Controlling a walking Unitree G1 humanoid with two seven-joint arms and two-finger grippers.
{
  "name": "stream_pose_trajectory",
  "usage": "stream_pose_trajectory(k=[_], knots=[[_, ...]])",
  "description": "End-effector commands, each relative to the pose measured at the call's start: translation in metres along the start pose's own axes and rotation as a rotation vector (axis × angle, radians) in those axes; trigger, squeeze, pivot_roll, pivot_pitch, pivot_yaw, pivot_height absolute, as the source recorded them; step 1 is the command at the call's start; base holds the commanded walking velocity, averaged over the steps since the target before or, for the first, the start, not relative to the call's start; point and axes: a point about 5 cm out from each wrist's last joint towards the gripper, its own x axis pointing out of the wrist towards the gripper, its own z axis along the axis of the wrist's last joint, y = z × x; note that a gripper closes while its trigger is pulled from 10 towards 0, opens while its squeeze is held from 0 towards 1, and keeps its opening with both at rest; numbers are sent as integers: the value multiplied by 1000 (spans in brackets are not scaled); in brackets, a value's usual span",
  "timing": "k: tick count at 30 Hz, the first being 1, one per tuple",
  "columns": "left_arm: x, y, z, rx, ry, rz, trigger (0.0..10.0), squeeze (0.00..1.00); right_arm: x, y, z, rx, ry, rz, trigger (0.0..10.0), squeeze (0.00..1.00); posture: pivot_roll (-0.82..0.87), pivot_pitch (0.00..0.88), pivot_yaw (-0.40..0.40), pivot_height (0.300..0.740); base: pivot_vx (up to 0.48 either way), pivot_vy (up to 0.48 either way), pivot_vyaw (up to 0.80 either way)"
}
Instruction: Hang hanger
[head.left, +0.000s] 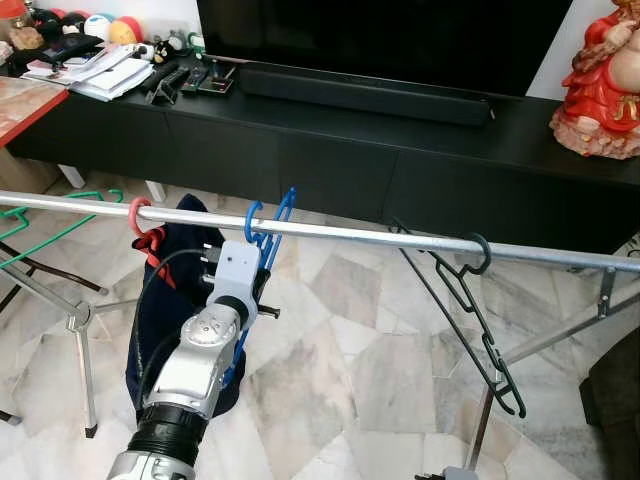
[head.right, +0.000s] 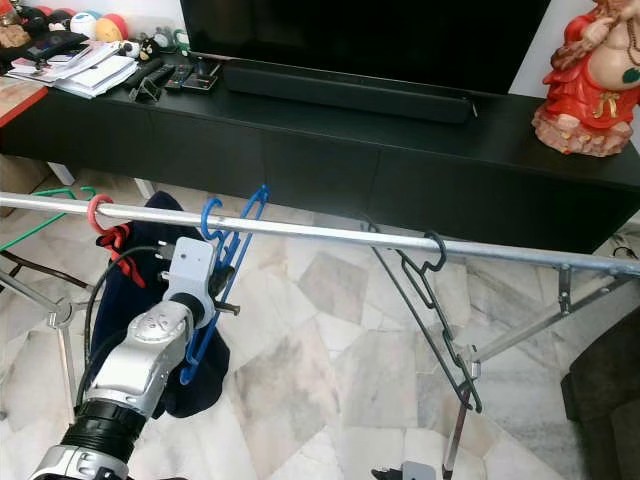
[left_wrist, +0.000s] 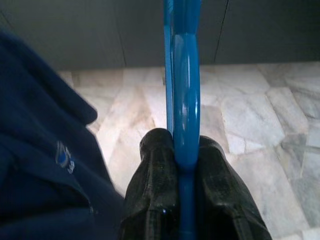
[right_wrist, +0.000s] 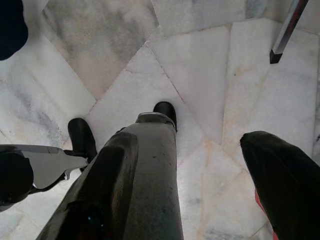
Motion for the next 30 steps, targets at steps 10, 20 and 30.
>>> stream_pose_trajectory(k=[10,20,30], knots=[[-1,-11,-28,-45,206,-4,10000,0,-2,-2,-14,12,49,1,10000,0,31,174,-30,740,0,0,0],[-16,-13,-18,-62,40,-7,10000,1000,-2,-1,-16,8,54,5,10000,0,40,140,-28,740,0,0,0],[-50,-6,-5,-47,-62,13,10000,1000,-3,-1,-17,4,59,8,10000,0,46,120,-25,740,0,0,0]])
